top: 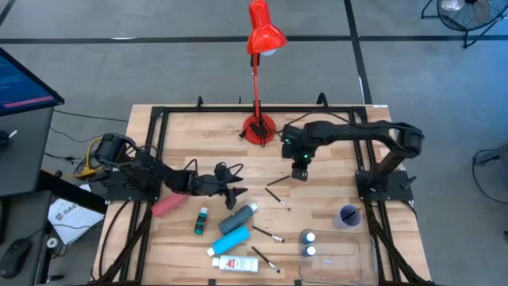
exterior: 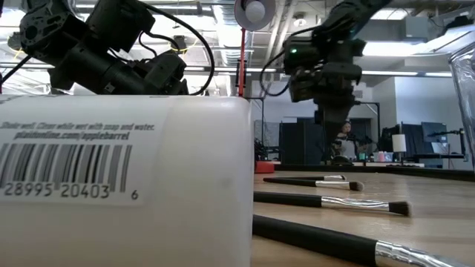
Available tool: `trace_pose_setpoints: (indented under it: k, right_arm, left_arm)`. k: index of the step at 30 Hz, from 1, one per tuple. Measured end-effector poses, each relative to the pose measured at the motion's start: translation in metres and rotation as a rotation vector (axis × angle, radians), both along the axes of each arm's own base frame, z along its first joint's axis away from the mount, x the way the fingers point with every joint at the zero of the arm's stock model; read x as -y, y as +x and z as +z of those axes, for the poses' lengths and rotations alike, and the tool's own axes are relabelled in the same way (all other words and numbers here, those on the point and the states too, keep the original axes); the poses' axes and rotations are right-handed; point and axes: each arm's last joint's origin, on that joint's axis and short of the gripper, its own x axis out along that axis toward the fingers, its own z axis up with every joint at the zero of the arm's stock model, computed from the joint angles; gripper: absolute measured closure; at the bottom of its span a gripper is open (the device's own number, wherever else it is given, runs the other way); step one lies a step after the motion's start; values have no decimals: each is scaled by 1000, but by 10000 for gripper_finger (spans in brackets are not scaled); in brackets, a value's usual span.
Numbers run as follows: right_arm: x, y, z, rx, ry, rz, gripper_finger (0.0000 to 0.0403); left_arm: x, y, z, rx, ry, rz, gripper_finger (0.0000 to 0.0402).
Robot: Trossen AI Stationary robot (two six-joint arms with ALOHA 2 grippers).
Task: Pick & Place Paint Supplies
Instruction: Put the black silver paint brush into the purple cup
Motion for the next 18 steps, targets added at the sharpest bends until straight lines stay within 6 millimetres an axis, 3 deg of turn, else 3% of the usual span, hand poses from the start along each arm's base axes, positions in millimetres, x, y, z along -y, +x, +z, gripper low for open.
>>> trace_pose_setpoints:
  k: [10,18]
  right_arm:
    - [2,21,3,-157,-76,150,317]
    - [4,17,-16,-306,-24,151,262]
  left_arm:
    - [0,0,0,-5,14,-8,193]
    - [0,0,0,-7,22,-11,193]
